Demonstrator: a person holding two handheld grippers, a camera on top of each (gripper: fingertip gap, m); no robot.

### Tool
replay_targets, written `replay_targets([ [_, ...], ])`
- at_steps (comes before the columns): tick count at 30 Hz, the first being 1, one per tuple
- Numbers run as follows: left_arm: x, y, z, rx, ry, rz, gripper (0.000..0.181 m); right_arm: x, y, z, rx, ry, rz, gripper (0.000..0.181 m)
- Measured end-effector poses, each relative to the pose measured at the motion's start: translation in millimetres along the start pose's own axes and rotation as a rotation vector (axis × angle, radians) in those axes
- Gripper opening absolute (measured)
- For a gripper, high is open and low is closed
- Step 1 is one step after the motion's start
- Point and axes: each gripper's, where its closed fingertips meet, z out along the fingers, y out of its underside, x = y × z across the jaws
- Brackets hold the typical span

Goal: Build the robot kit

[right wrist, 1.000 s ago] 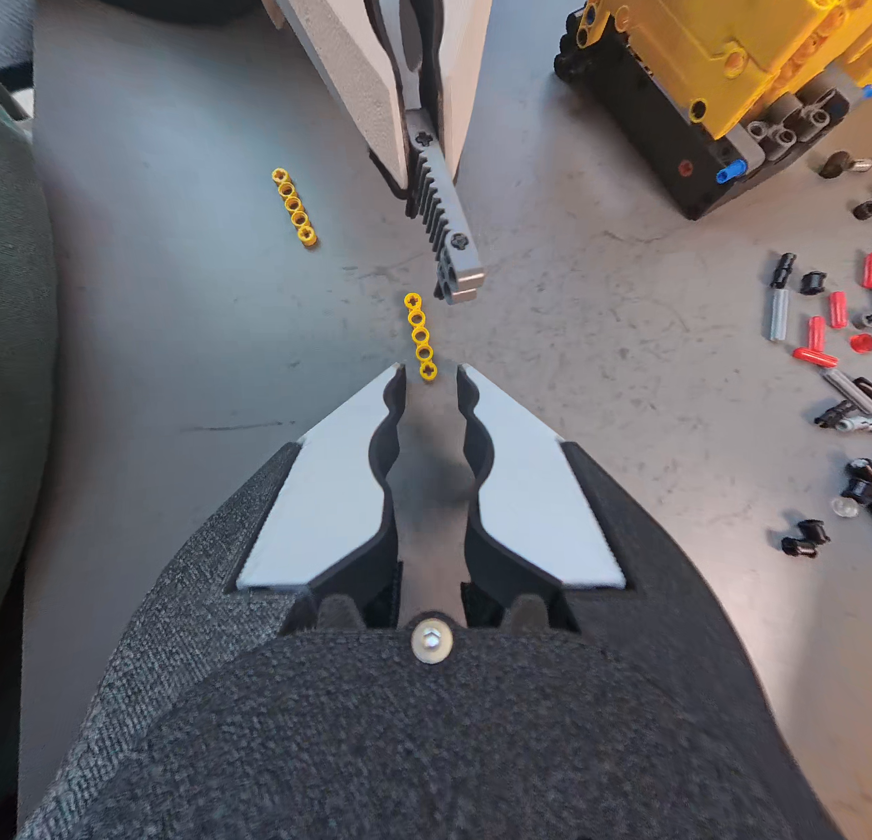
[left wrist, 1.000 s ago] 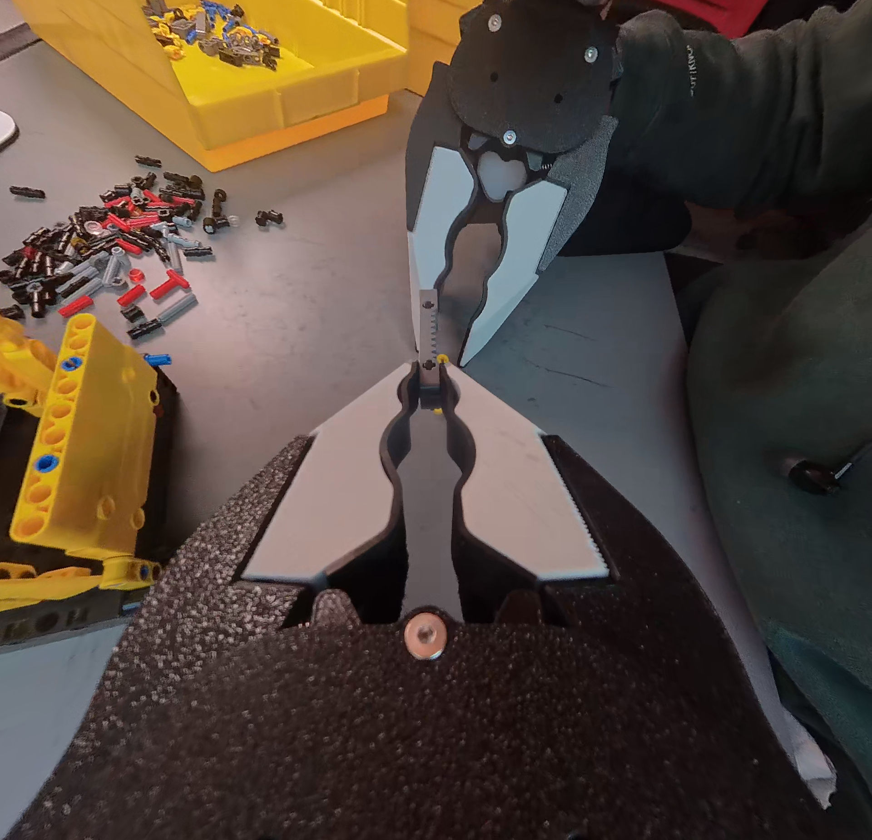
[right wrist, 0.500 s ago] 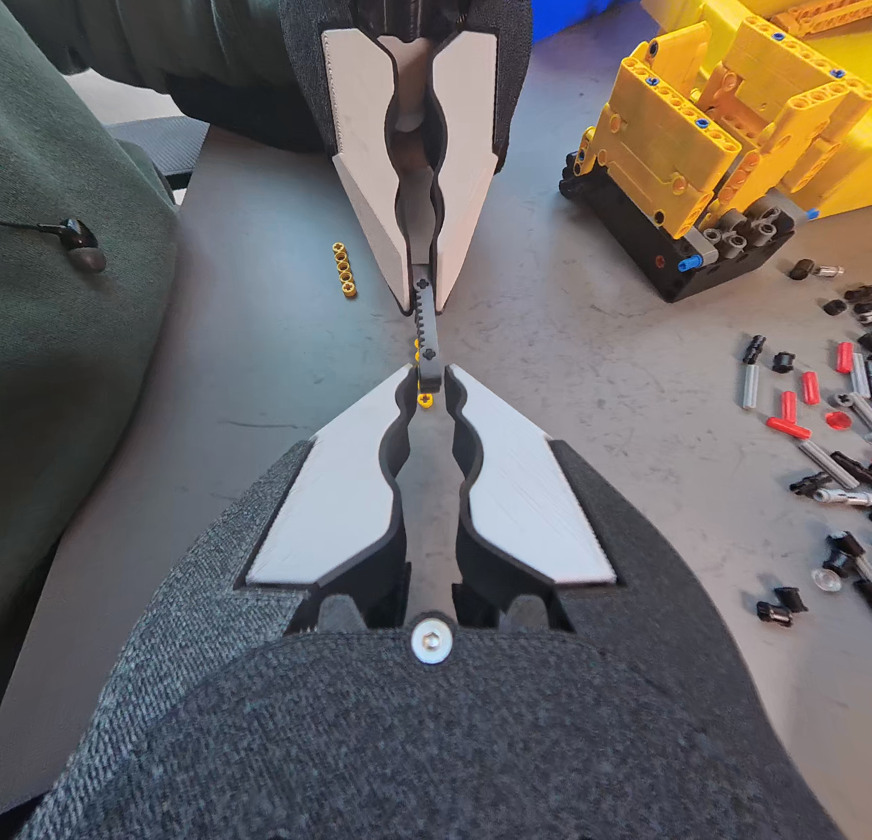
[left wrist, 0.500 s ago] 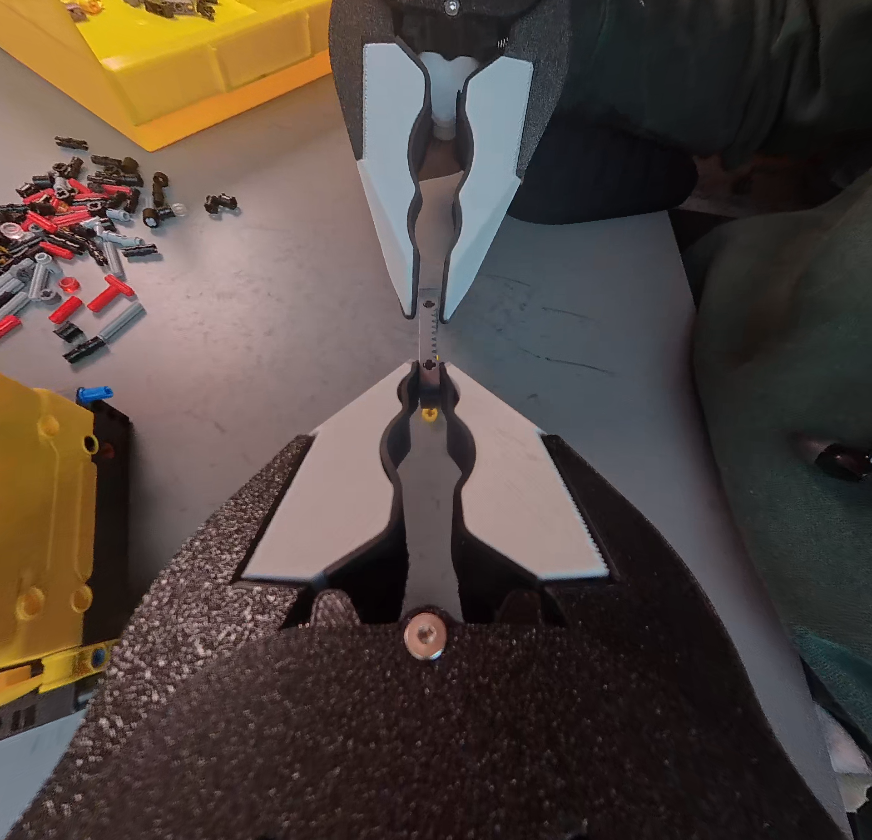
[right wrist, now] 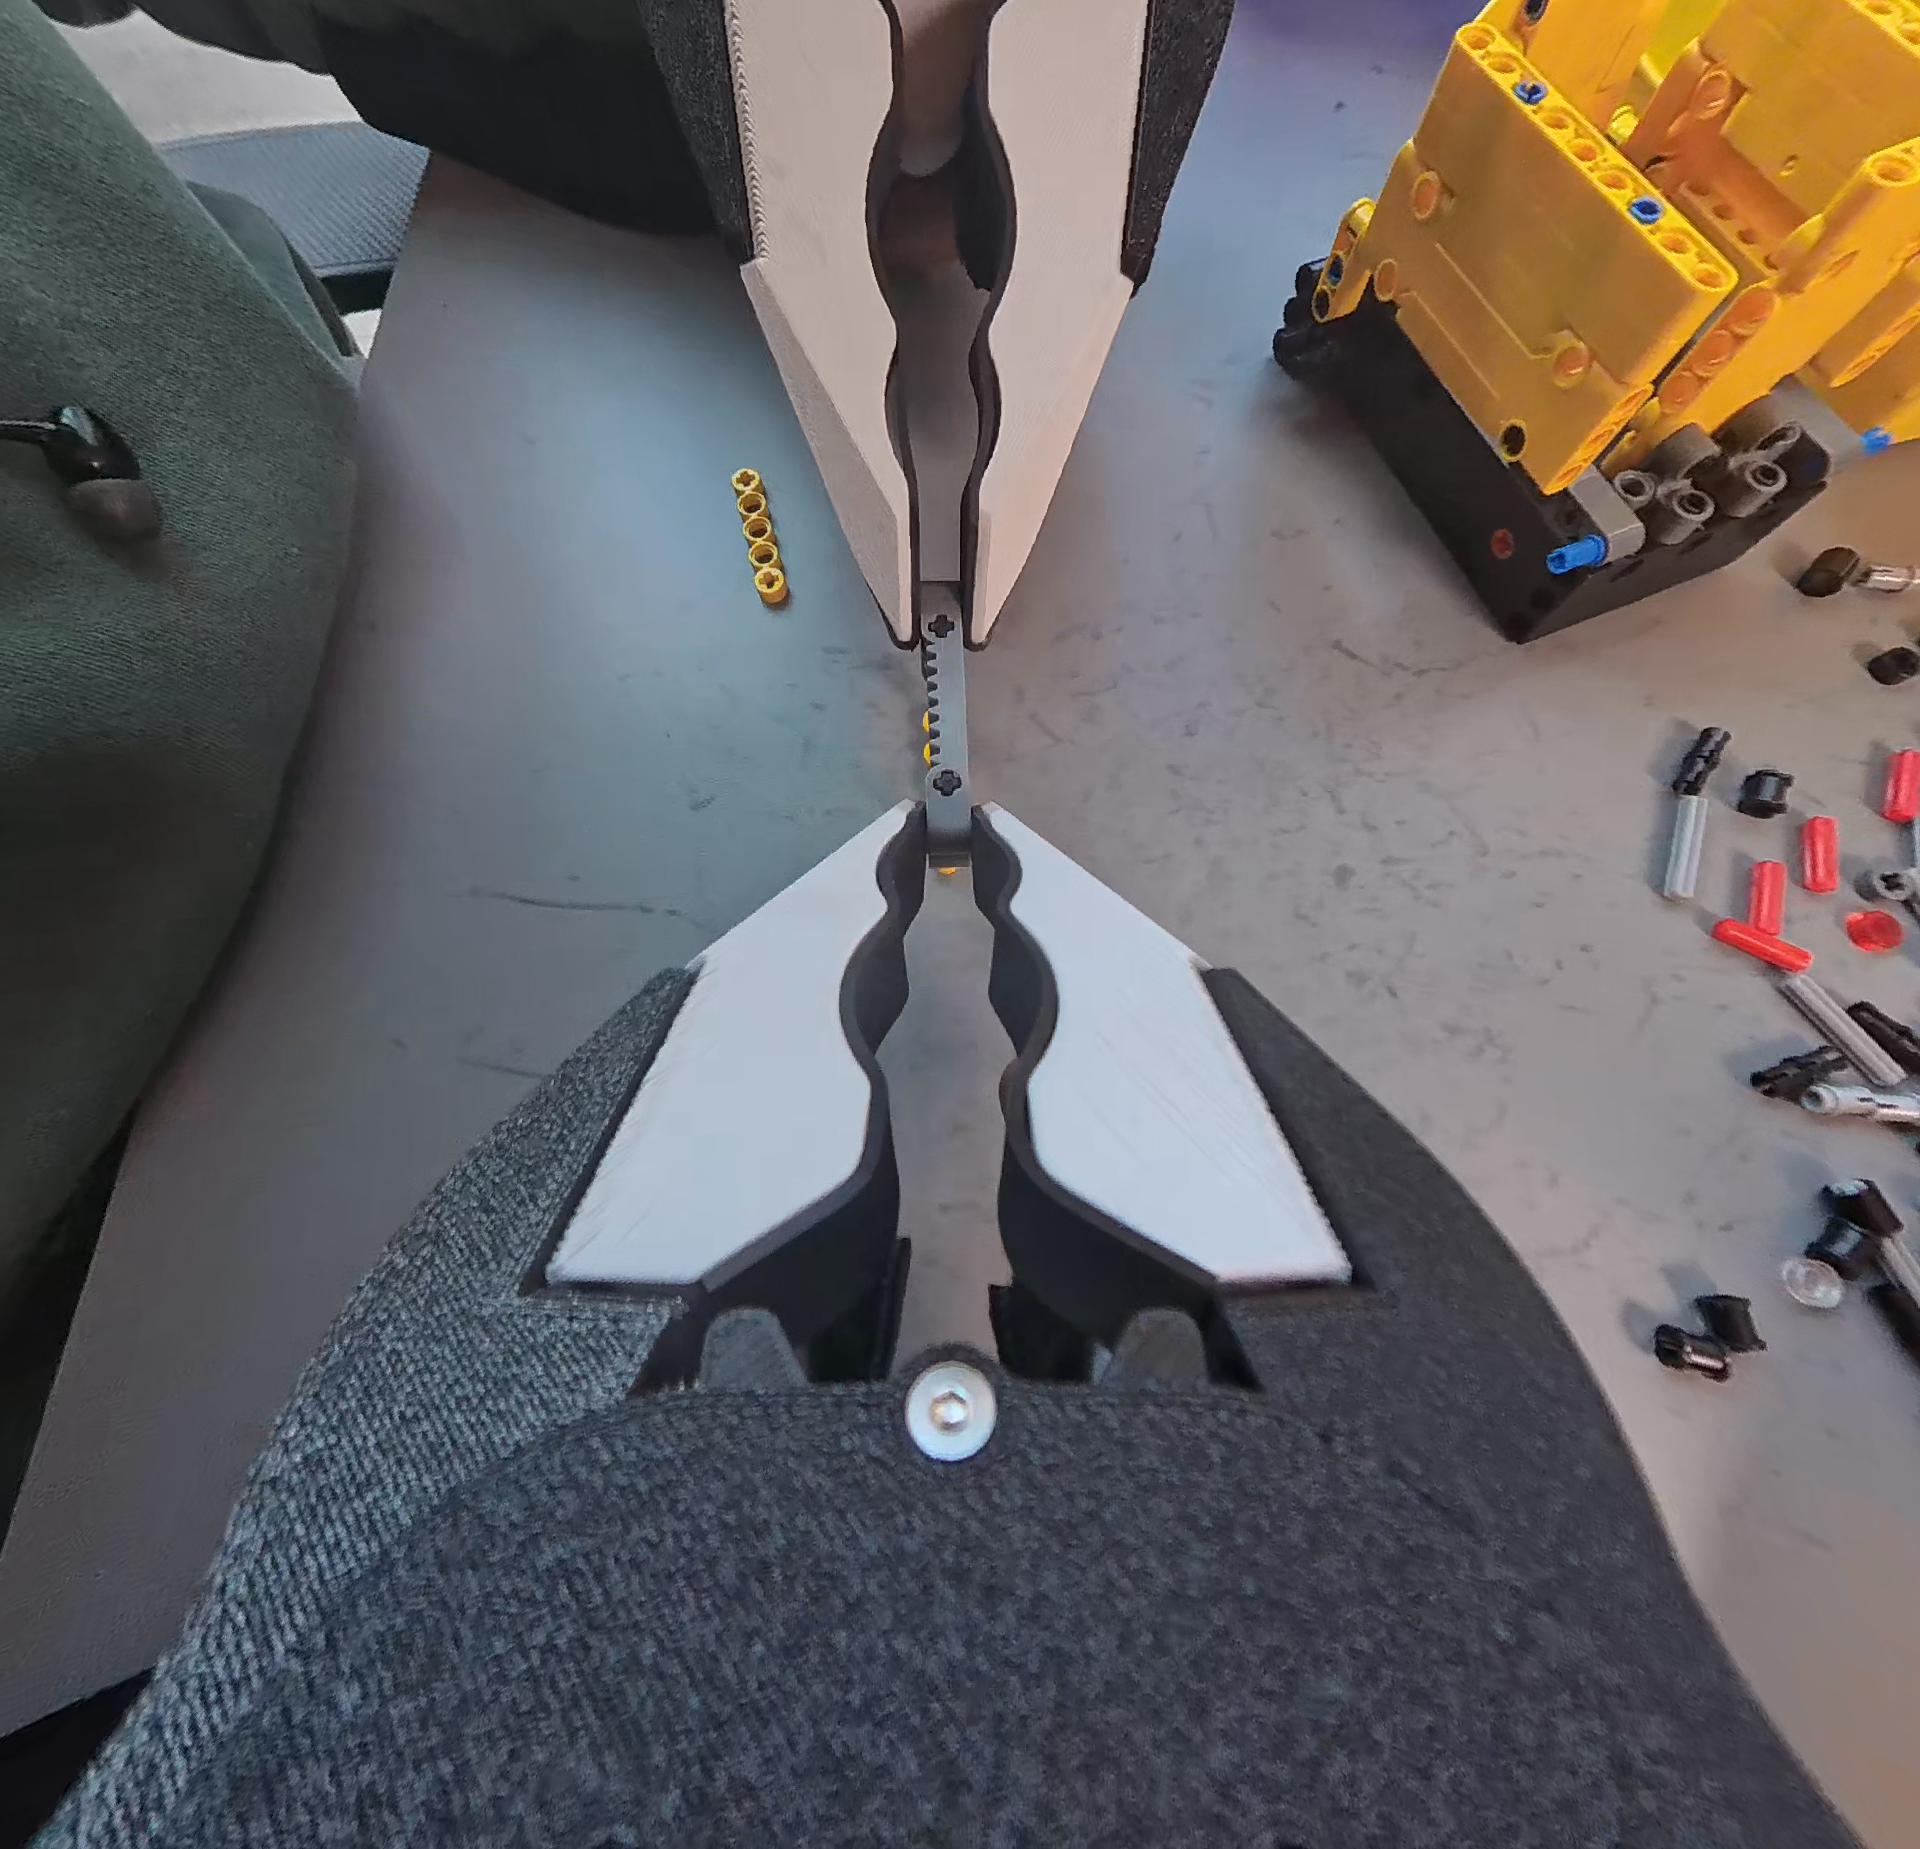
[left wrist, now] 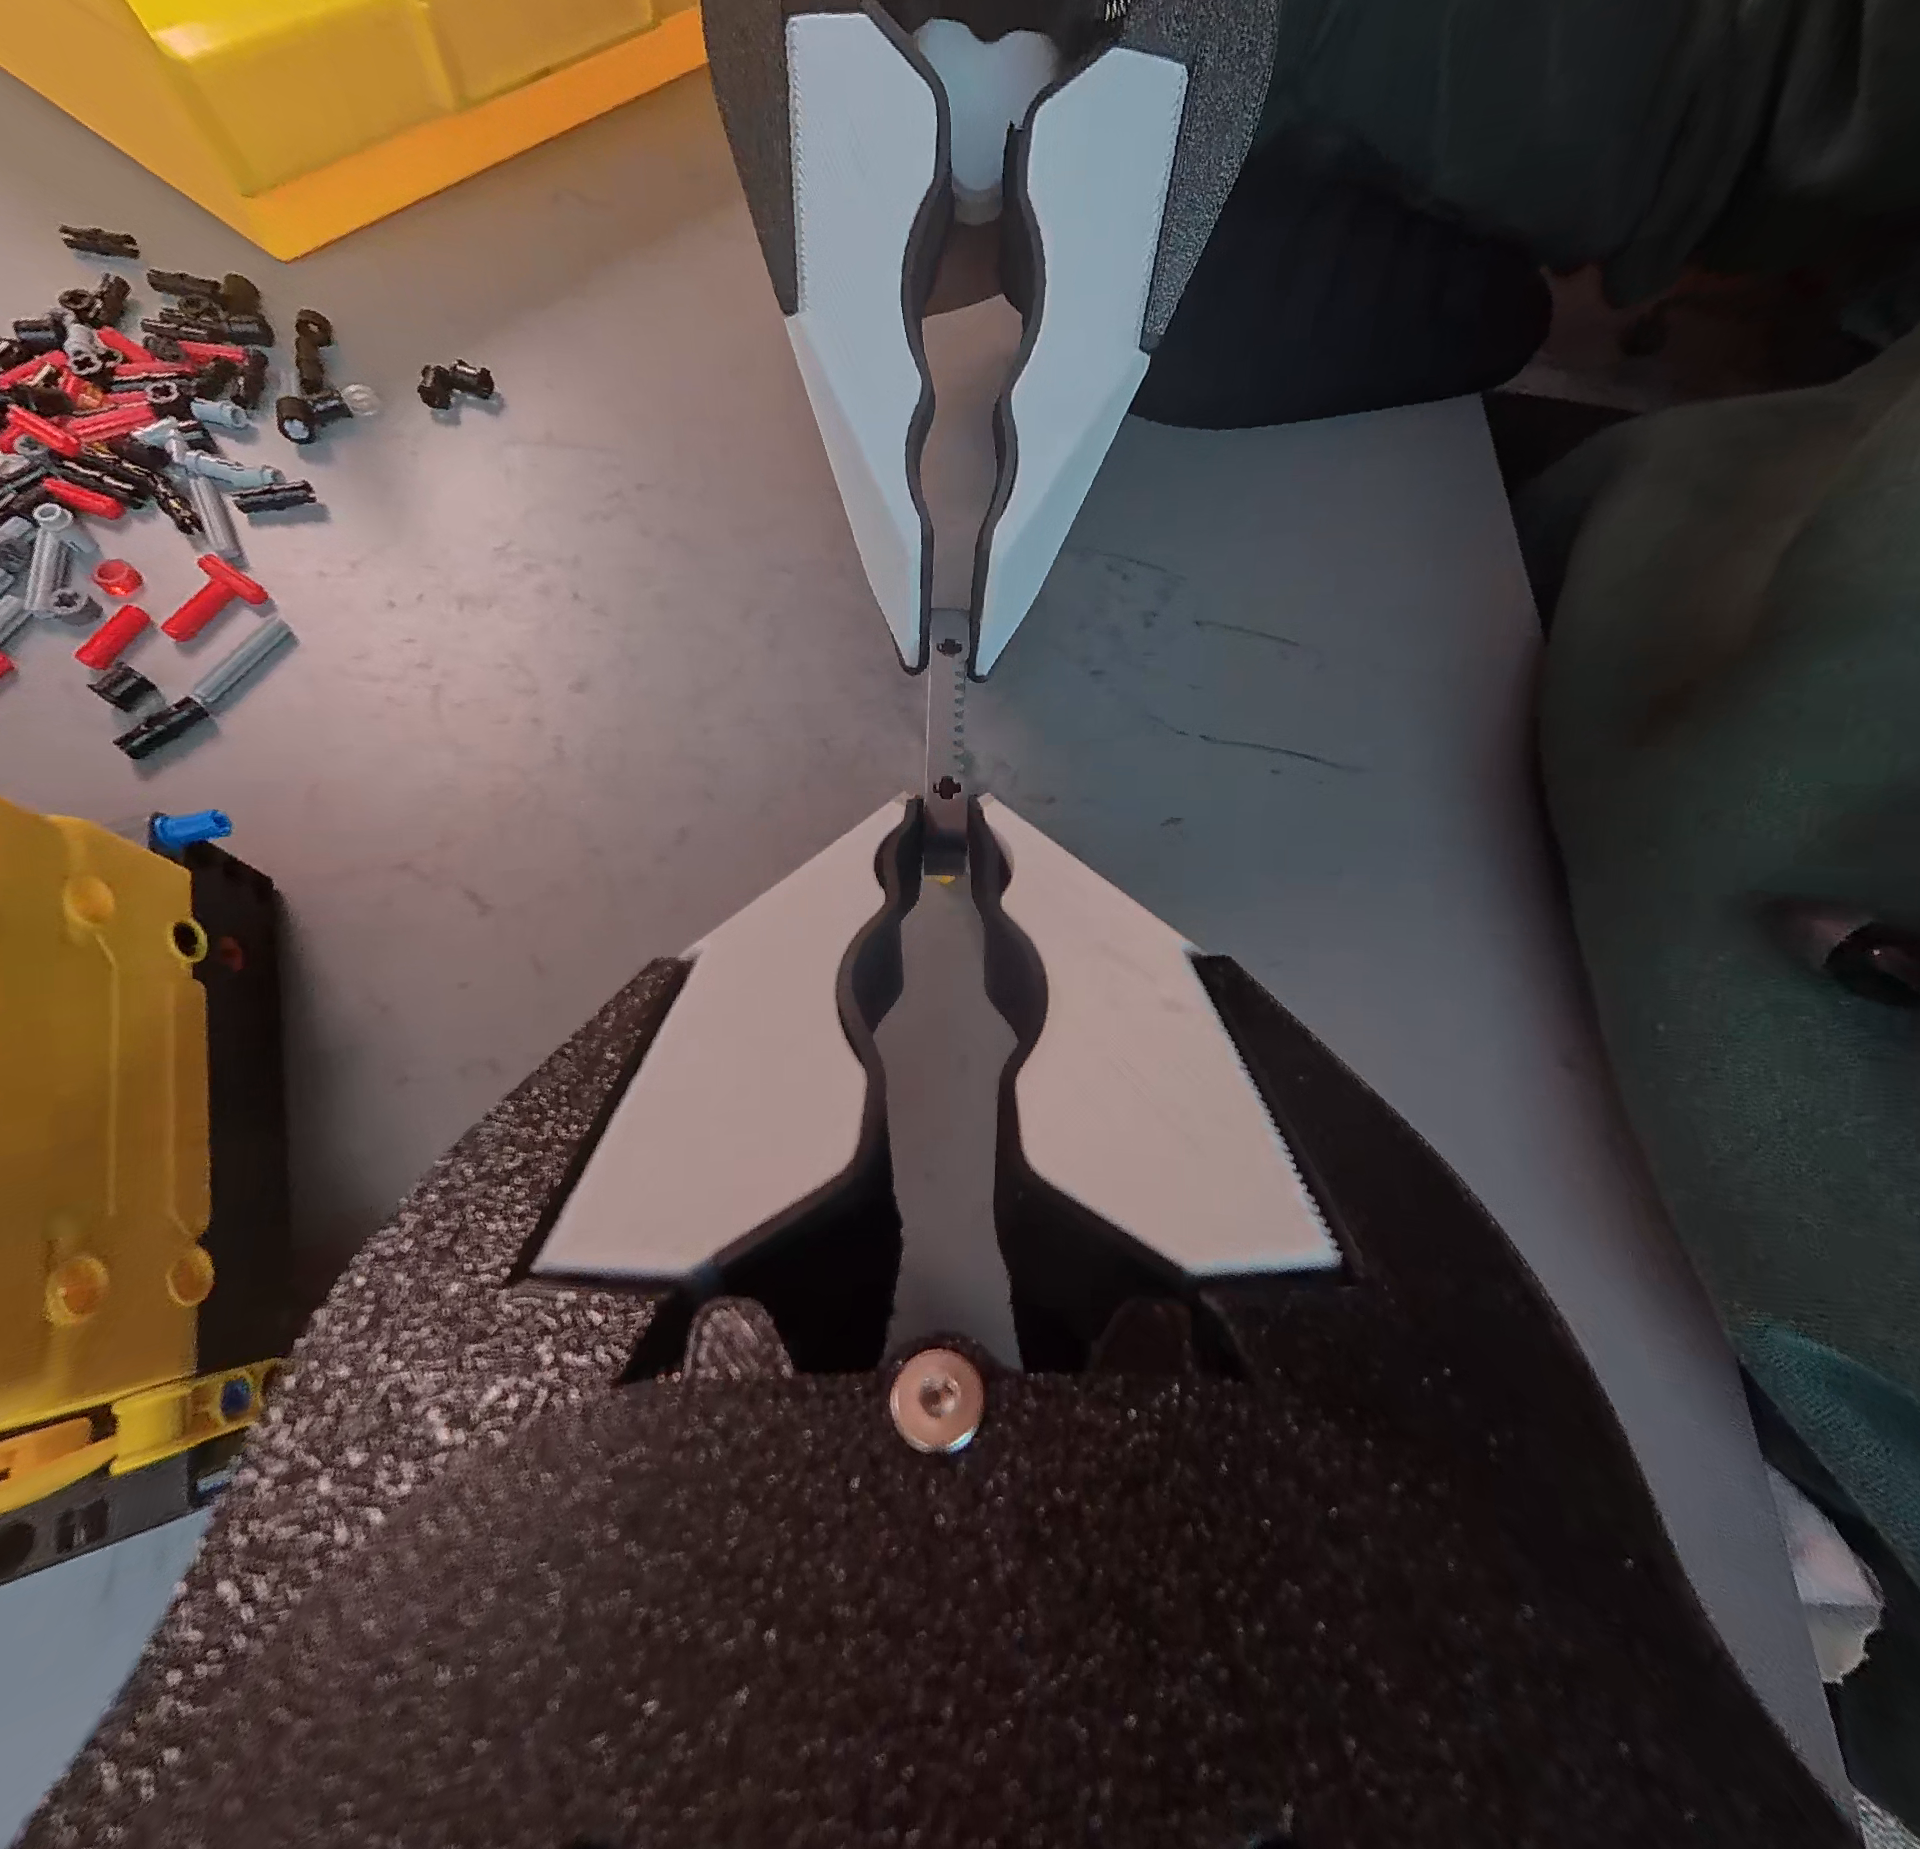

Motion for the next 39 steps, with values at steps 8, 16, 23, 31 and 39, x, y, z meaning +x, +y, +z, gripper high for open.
replay_targets([
  [8, -0.3, 1.7, 2.7, -0.018, -0.006, 0.000, 0.007, 0.2, 2.2, -0.1, -0.013, 0.008, -0.003, 0.008],
  [16, 0.7, 3.0, 3.8, -0.024, -0.006, 0.002, 0.007, -0.8, 3.9, 1.0, -0.019, 0.007, 0.000, 0.007],
  [23, 0.8, 3.4, 4.0, -0.028, -0.009, 0.007, 0.007, -0.9, 4.1, 1.0, -0.016, 0.011, 0.005, 0.008],
  [31, 0.9, 4.6, 4.6, -0.045, -0.032, 0.013, 0.007, -0.9, 4.7, 1.5, -0.018, 0.002, 0.030, 0.007],
  [39, 2.2, 8.2, 6.9, -0.078, -0.054, 0.041, 0.006, -2.7, 7.5, 4.4, -0.027, 0.003, 0.022, 0.007],
])
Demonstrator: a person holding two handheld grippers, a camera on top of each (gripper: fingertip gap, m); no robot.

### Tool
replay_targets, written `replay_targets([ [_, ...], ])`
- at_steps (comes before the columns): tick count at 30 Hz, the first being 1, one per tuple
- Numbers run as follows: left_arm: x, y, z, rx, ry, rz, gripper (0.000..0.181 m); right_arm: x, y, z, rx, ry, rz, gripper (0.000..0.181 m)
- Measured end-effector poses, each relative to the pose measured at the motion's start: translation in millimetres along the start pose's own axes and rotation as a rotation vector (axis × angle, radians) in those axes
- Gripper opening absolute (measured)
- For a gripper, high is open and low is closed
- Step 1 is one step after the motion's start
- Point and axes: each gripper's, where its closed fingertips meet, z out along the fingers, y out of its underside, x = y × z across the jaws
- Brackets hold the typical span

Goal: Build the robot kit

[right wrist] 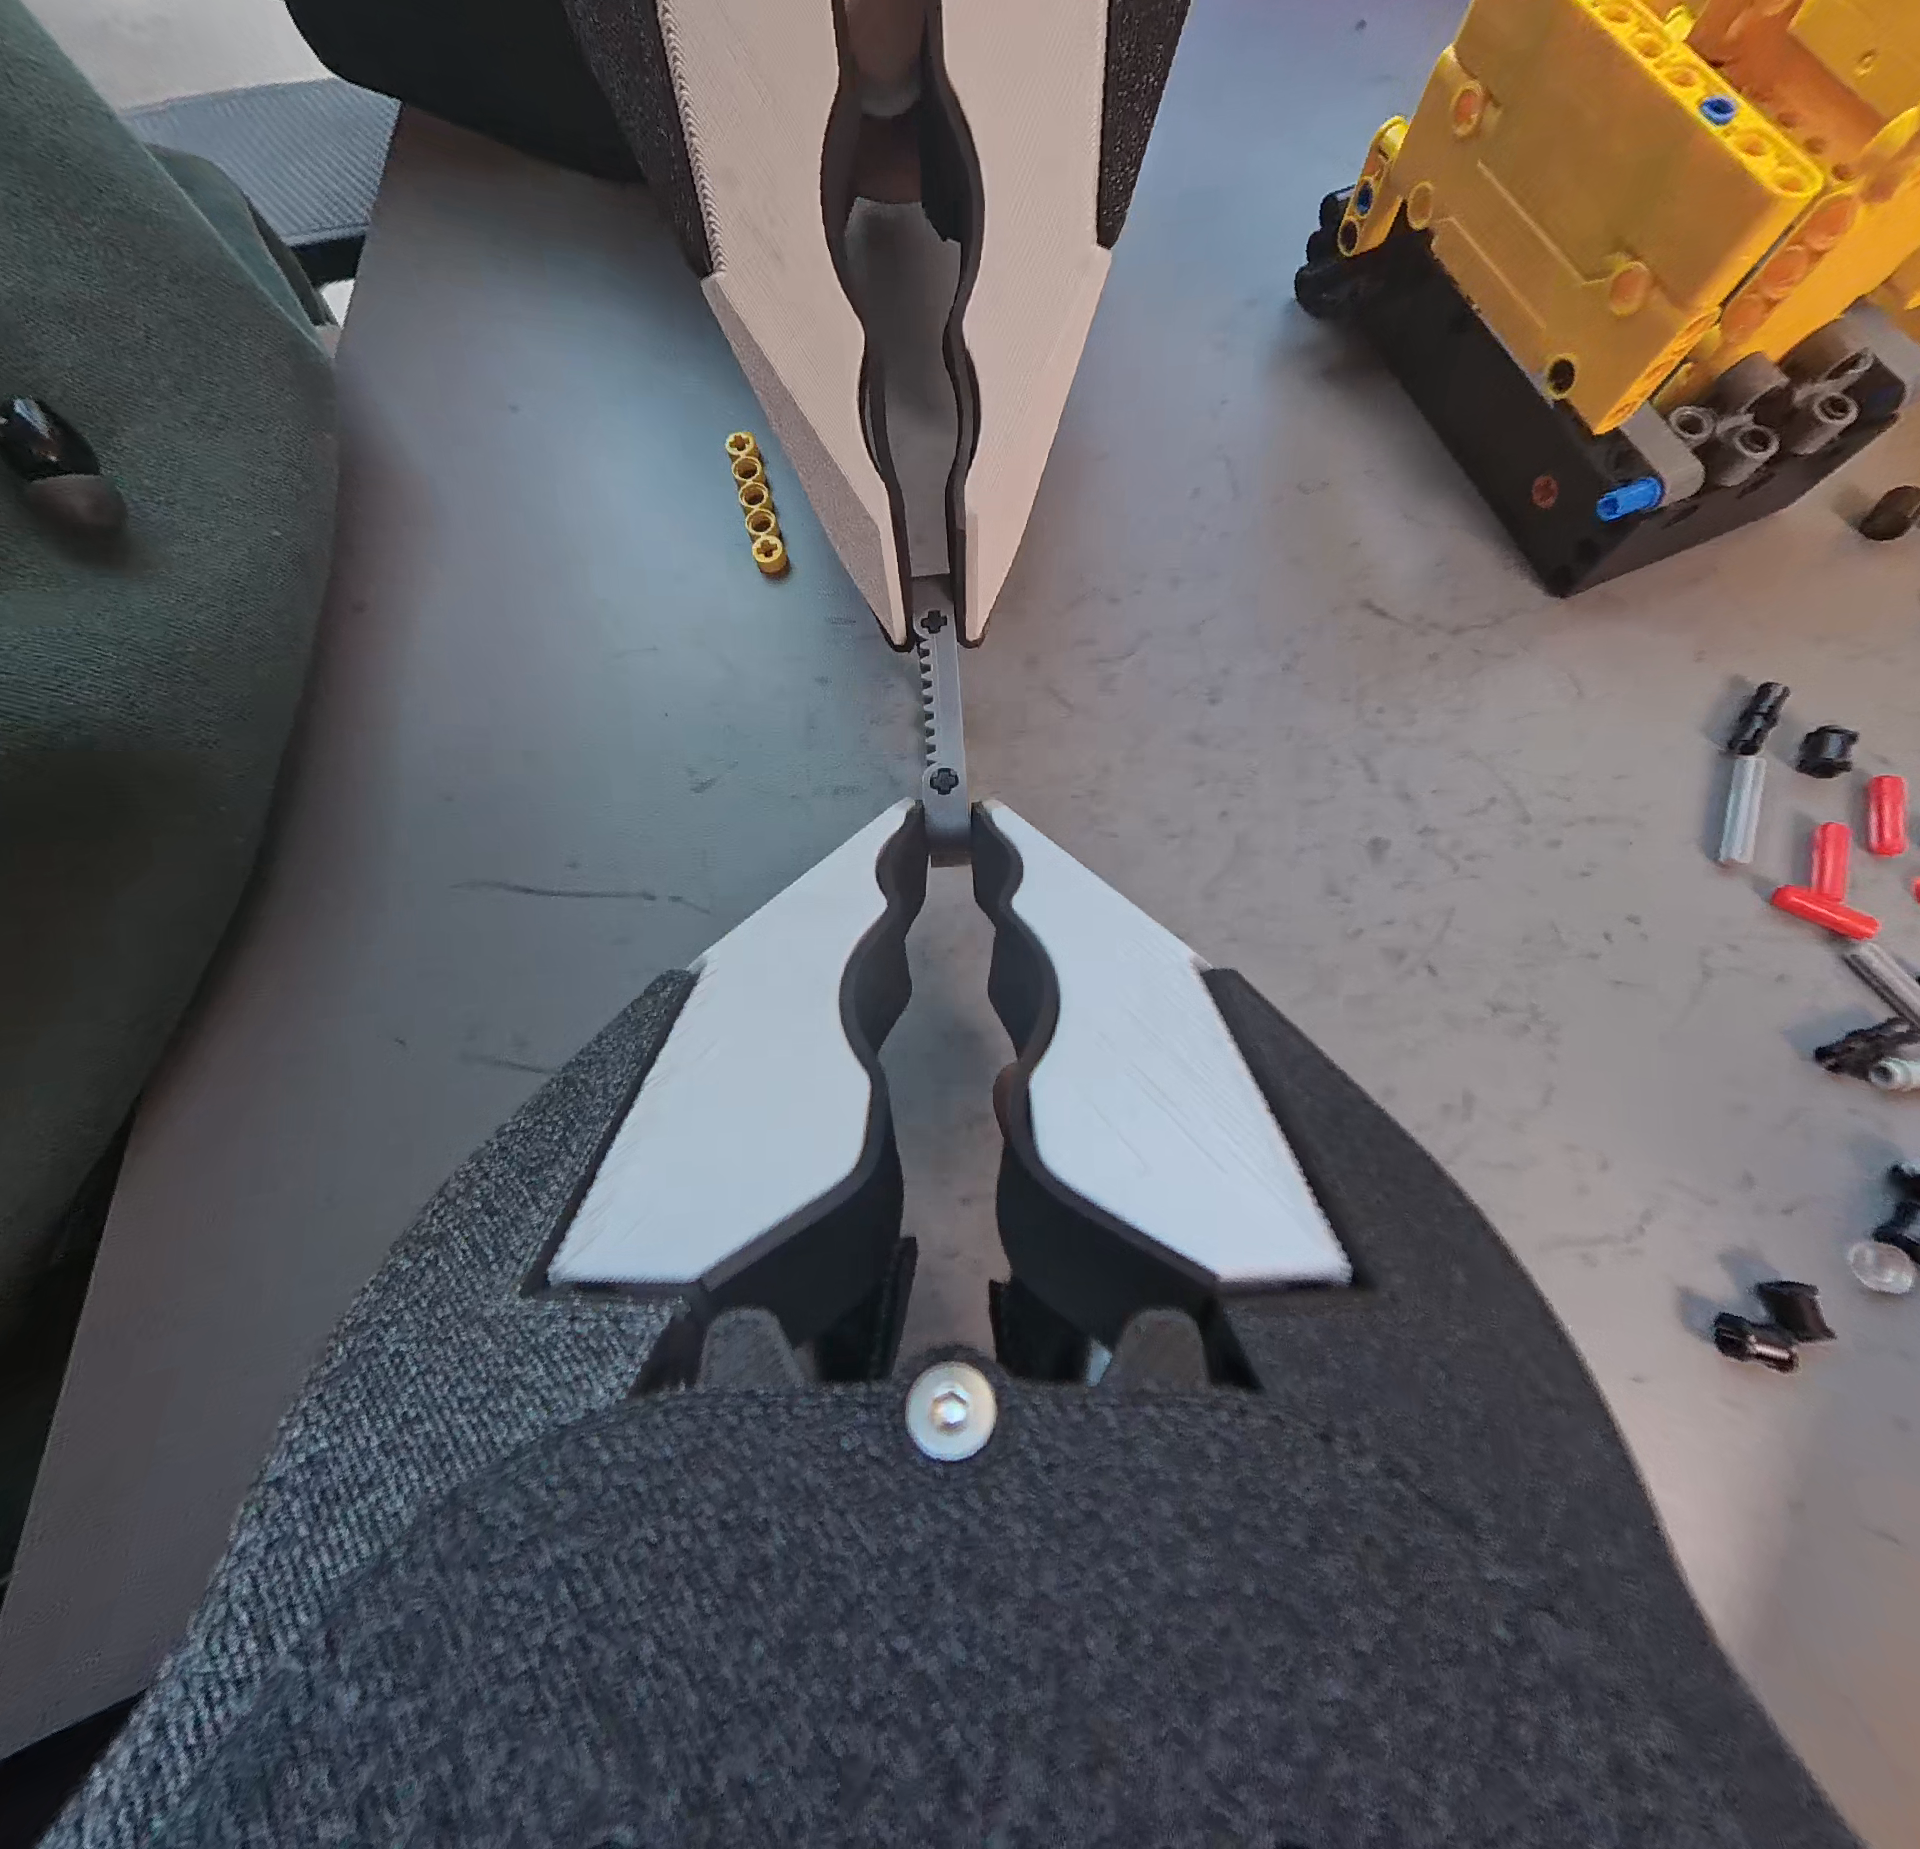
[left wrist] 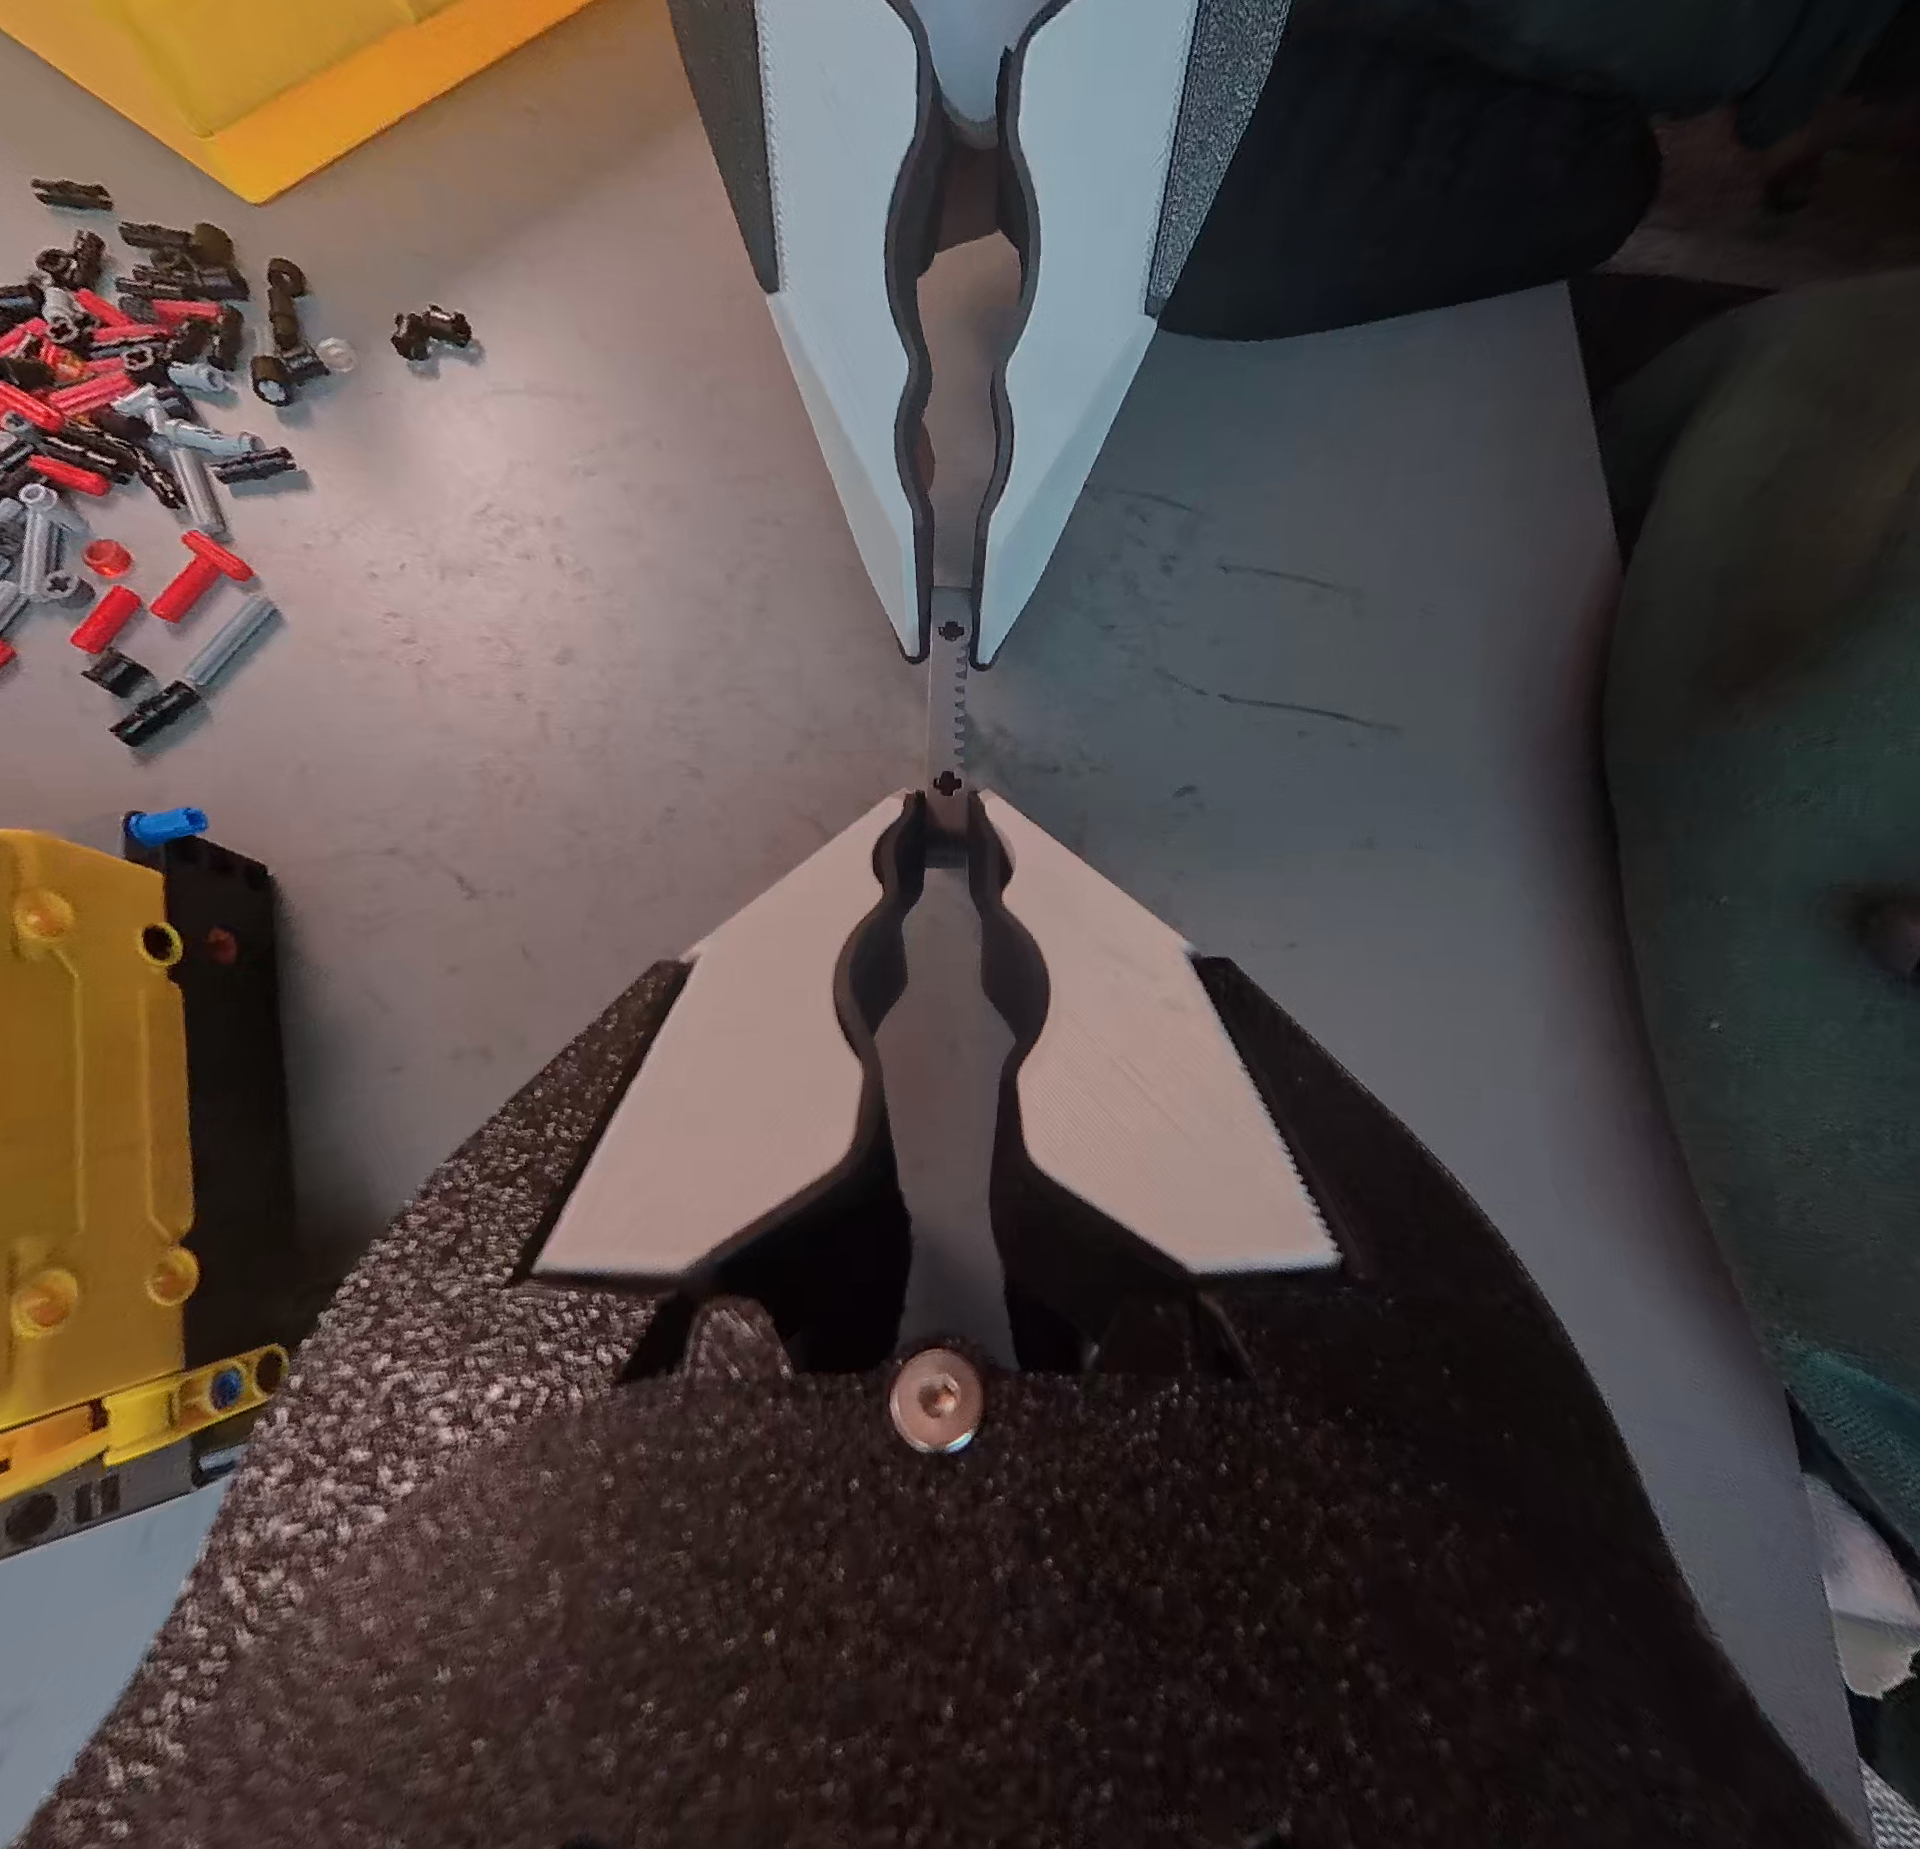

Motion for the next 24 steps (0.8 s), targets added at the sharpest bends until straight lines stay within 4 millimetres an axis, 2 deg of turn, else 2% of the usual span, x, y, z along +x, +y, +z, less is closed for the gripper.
replay_targets([
  [12, -0.3, -0.7, -0.3, 0.018, -0.006, 0.008, 0.007, 0.1, -0.4, 0.4, 0.007, 0.009, 0.003, 0.008],
  [19, -4.0, -2.4, -1.7, 0.056, 0.060, -0.116, 0.007, 4.4, -4.2, 0.2, 0.065, 0.000, 0.067, 0.008],
  [24, -3.1, -2.1, -3.1, 0.059, 0.073, -0.126, 0.007, 4.1, -2.3, 3.0, 0.053, 0.009, 0.056, 0.009],
])
